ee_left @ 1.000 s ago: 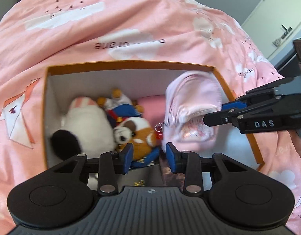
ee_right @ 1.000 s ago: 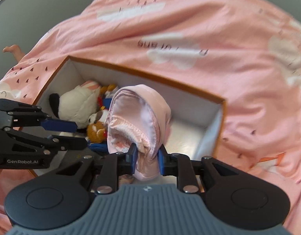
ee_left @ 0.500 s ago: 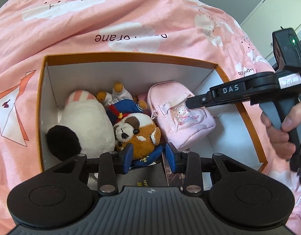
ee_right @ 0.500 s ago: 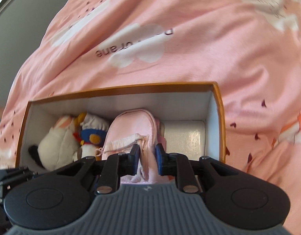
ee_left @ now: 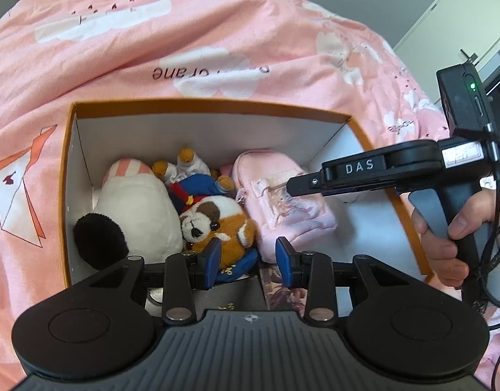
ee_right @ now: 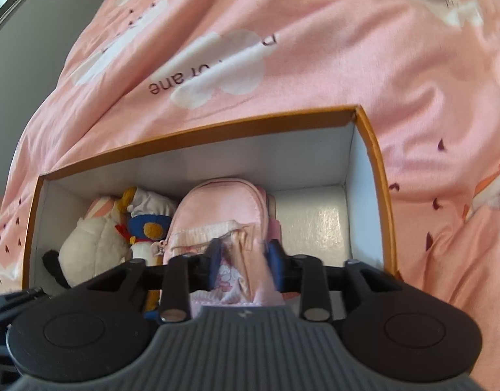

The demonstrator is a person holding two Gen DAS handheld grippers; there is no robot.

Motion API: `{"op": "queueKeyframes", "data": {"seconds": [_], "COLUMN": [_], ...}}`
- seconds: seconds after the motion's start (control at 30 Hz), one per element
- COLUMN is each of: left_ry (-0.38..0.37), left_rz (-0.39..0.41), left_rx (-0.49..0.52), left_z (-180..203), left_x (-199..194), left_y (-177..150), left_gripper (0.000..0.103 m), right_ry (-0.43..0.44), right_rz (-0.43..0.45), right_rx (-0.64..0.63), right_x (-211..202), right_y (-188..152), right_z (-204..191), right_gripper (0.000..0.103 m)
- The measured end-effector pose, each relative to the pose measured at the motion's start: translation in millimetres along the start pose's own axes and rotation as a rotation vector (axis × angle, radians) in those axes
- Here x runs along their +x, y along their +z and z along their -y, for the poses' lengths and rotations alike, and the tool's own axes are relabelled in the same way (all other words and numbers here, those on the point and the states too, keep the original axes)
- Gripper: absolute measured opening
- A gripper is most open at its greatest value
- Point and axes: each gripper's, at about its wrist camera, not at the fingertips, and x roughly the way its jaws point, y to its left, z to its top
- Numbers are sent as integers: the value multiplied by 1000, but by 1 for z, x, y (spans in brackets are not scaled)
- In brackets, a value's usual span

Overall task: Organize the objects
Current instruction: 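Withdraw both grippers from the orange box toward the remaining items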

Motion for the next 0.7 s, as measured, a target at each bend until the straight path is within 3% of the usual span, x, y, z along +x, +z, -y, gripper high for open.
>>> {"op": "queueKeyframes", "data": {"seconds": [0.3,0.57,0.7], "left_ry": [-67,-218,-239], "left_rz": [81,60,34], "left_rx": [72,66,10], "left_z": [33,62,67], "left_x": [-49,-66,-52], "left_y": [-25,-75,-98], "left_gripper": [42,42,42], "right_ry": [34,89,35], "right_rz": [138,302,326], "right_rx": [-91,-94,-71], "right_x": [-68,-149,-161], "right_y": [-34,-125,-176], "right_z": [-7,9,23], "right_gripper": [42,41,40]}}
